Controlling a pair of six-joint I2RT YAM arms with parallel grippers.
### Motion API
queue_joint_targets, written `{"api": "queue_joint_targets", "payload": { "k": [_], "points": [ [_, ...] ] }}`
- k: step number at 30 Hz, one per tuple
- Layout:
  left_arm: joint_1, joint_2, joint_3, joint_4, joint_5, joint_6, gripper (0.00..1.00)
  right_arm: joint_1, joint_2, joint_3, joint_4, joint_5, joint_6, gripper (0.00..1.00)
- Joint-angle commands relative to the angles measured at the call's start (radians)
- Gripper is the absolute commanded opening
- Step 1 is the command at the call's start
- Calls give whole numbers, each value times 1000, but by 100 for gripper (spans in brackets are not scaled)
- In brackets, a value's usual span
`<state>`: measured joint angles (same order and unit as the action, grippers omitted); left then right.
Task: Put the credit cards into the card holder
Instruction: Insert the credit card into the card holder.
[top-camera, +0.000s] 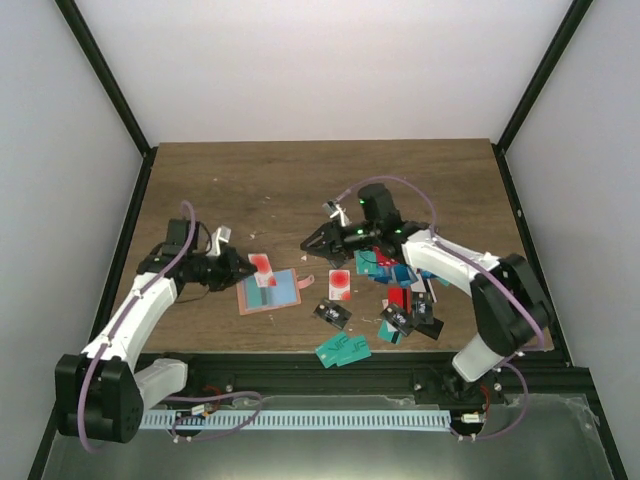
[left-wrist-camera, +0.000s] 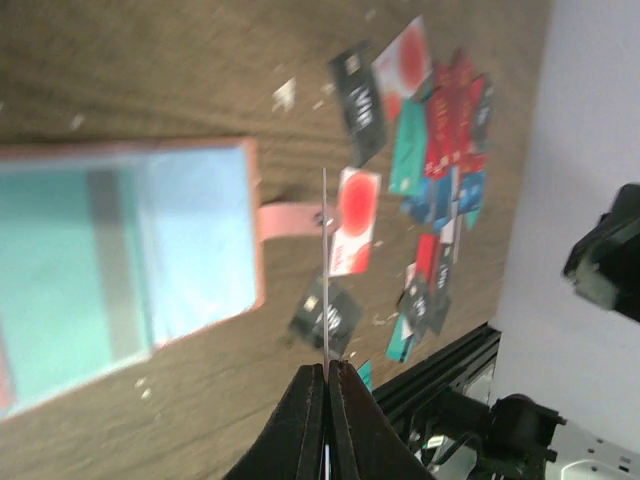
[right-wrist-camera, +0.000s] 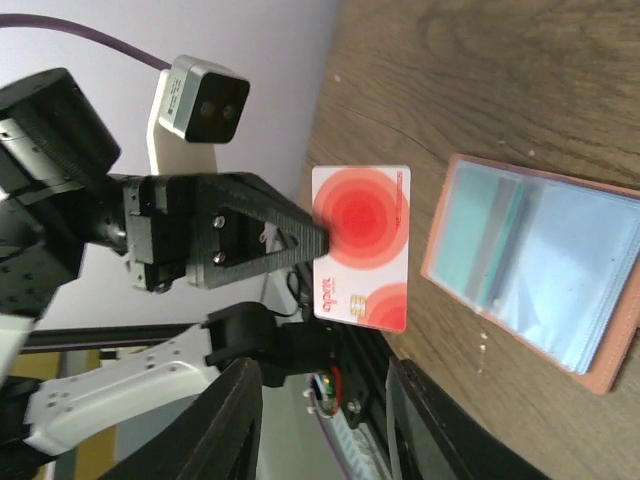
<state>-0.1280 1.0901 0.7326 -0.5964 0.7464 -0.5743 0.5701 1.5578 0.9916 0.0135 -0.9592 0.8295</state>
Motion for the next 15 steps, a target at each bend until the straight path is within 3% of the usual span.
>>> {"api": "queue_joint_targets", "payload": {
  "k": [1,15],
  "points": [
    [21,10,-58,-75,7,36,4,61,91,125,-144,68,-106,36],
    [27,161,-125,-45,-15,102,4,128,314,247,-233,117,-143,29]
  ]
}}
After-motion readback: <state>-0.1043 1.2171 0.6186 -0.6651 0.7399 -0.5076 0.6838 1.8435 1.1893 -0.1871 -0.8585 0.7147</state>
